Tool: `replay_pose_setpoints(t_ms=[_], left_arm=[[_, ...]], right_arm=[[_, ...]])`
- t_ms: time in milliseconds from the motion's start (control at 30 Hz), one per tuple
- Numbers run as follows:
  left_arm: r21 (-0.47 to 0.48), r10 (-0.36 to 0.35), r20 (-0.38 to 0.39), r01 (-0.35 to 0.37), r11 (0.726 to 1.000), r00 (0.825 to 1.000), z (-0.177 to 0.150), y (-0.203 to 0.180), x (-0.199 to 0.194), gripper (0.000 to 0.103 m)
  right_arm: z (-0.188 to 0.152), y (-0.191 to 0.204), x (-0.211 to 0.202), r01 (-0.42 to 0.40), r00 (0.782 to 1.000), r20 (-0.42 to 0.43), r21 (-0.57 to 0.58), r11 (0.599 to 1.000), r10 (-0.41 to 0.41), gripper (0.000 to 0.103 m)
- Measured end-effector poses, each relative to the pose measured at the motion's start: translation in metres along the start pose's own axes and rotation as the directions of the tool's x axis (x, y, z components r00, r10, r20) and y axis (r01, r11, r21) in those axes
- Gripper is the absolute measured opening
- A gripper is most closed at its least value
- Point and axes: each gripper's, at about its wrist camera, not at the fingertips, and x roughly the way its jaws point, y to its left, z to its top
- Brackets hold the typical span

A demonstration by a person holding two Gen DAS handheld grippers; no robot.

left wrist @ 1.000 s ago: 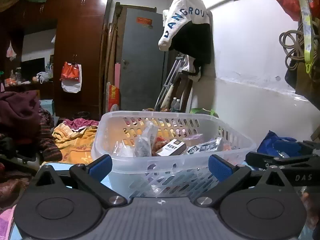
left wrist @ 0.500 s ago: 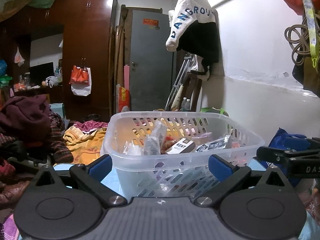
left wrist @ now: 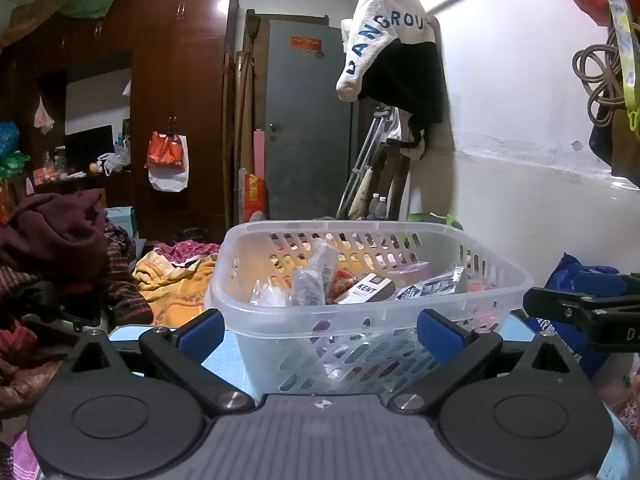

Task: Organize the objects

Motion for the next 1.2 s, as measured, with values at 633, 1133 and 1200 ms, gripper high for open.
replay_pose_setpoints(t_ms=[633, 1133, 1200], left_arm=[[-0.003, 0.007, -0.007, -0.007, 1.000, 1.000, -0.0005, 0.0012, 0.0024, 0.103], [-0.002, 0.010, -0.010, -0.010, 1.000, 1.000, -0.0006, 0.0007, 0.0023, 0.103], [-0.003, 0.009, -0.011, -0.009, 1.000, 1.000, -0.0012, 0.0012, 0.0020, 0.103]], right_arm=[[-0.0016, -0.0023, -0.0027, -0.033, 0.999, 0.008, 0.011, 0.999, 0.033, 0.103], [-0.0036, -0.0023, -0.0018, -0.033, 0.999, 0.005, 0.010, 0.999, 0.033, 0.103], [-0.0043, -0.0022, -0.0018, -0.037, 0.999, 0.006, 0.009, 0.999, 0.037, 0.103]])
